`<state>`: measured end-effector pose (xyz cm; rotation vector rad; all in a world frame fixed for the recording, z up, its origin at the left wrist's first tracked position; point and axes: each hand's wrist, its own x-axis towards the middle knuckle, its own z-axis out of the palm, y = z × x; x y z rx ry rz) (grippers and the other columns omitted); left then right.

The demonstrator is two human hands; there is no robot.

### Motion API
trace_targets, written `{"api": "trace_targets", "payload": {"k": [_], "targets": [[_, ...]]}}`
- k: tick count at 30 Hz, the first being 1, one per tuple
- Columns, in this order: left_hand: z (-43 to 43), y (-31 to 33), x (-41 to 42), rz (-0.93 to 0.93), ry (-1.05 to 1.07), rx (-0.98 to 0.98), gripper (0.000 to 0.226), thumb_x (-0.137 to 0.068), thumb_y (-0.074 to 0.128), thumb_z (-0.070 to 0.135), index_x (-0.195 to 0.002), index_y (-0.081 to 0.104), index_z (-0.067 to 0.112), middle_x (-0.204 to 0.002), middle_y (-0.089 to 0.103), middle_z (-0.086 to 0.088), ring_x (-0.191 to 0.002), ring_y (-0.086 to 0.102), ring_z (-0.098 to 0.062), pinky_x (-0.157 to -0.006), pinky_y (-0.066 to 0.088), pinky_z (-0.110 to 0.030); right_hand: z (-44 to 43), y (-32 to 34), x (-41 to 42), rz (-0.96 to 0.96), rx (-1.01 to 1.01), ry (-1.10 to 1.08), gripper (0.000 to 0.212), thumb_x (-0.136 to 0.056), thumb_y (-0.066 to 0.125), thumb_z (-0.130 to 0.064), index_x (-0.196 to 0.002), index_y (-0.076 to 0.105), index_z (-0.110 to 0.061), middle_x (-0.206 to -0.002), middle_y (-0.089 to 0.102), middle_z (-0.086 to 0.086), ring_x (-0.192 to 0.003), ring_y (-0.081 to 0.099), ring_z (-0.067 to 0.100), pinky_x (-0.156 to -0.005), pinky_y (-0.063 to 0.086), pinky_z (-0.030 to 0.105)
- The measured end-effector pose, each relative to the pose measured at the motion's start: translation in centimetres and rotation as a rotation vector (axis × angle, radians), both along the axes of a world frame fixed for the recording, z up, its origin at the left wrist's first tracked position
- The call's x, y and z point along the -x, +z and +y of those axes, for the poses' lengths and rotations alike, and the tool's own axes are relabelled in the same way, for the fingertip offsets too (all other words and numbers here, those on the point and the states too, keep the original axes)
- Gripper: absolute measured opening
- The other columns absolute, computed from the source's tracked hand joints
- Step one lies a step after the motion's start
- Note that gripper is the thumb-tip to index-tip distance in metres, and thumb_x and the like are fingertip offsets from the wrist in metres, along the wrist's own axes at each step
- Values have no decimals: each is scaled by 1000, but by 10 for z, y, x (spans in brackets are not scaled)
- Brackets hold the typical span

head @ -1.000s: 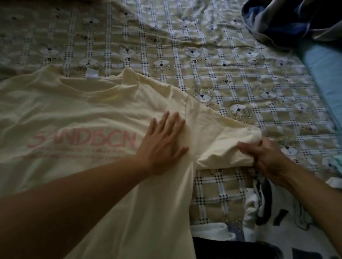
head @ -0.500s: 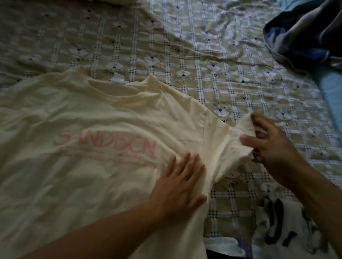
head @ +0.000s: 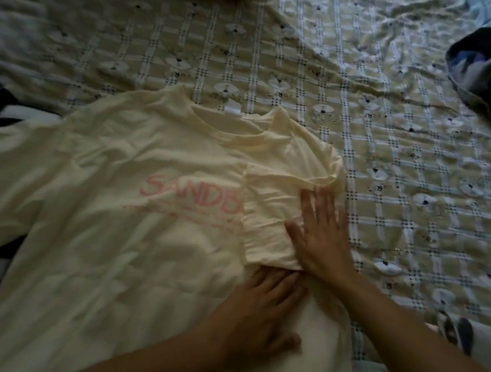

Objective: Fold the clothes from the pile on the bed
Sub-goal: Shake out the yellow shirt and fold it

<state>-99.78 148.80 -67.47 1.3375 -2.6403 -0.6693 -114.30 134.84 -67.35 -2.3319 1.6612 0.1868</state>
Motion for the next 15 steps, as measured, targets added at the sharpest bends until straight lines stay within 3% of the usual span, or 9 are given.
{"api": "trace_targets", "payload": {"k": [2, 4, 8, 12, 15], "targets": [[1, 4, -19, 56, -35, -4, 67, -98, 29, 57, -146, 39, 11, -156, 33, -14, -145, 28, -29, -121, 17, -44, 4, -11, 0, 54, 37, 6, 81, -90, -5, -69, -156, 0, -23, -164, -7, 5, -150, -10, 23, -120, -4, 48], [1, 16, -48, 124, 22, 41, 57, -99, 35, 51, -137, 48, 11, -148, 44, -14, -138, 35, -29, -116, 26, -39, 2, -13, -1, 64, 46, 2, 80, -90, -3, -69, -156, 0, -23, -164, -6, 6, -150, -7, 24, -120, -1, 51], [-9, 43, -140, 253, 547, 162, 38, -94, 47, 39, -123, 56, 16, -129, 57, -9, -122, 47, -25, -105, 35, -38, -2, 8, -14, 40, 33, -82, 87, -88, -2, -70, -155, 12, -18, -163, 9, 12, -150, 4, 28, -118, 6, 57], [-12, 54, -270, 14, 1160, 311, 49, -83, 51, 38, -123, 57, 11, -129, 55, -14, -119, 49, -36, -101, 39, -47, 8, 32, -86, -167, 80, -14, 78, -92, 18, -64, -154, 13, -18, -163, 9, 8, -150, 2, 21, -119, 3, 54], [0, 64, -344, -175, 1395, 259, 59, -83, 55, 38, -133, 47, 8, -139, 46, -17, -129, 41, -38, -107, 30, -50, 21, 38, -157, -310, 20, 125, 73, -94, 28, -59, -154, 11, -22, -163, 7, 5, -150, 4, 18, -121, 4, 48]]}}
